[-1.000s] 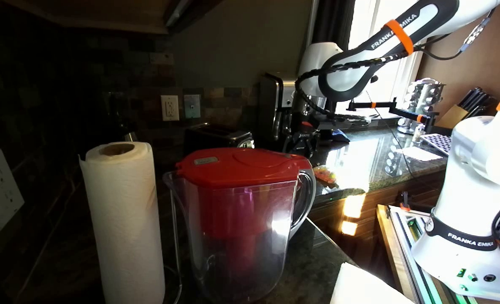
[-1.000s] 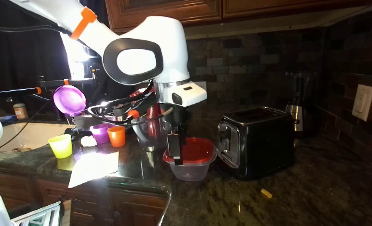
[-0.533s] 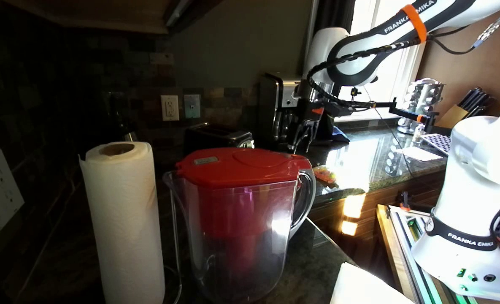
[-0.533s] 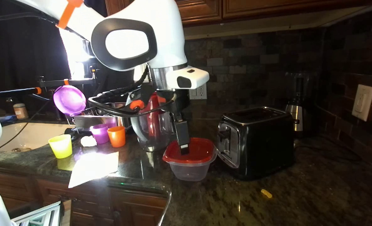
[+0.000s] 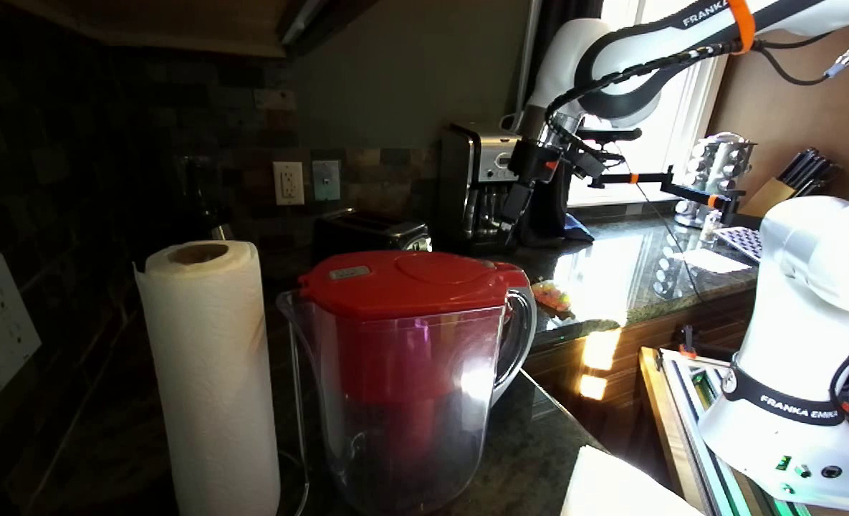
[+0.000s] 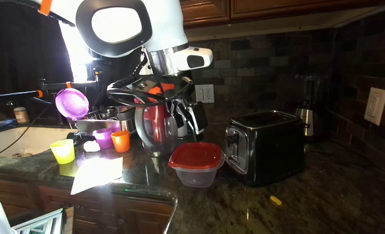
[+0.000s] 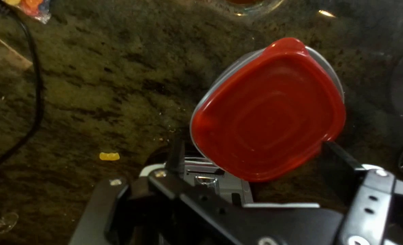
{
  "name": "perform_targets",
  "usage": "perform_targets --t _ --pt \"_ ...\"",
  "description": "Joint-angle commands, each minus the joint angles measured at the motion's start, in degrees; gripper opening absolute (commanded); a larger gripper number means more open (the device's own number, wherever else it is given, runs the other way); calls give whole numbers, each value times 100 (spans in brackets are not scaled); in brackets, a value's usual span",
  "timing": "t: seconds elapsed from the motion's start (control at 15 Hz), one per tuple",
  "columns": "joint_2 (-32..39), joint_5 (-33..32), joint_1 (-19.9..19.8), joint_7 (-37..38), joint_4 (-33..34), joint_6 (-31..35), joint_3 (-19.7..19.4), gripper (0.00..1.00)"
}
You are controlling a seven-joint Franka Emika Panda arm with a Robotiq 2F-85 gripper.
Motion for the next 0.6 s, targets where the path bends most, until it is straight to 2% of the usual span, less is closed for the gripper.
perform_targets --t 0.0,0.13,0.2,0.53 --pt "-416 147 303 -589 -253 83 -247 100" --pt "-494 227 400 -744 -264 91 -319 100" --pt "-218 55 263 -474 -26 -7 -192 100" --pt "-336 104 348 -594 -95 -4 -256 100"
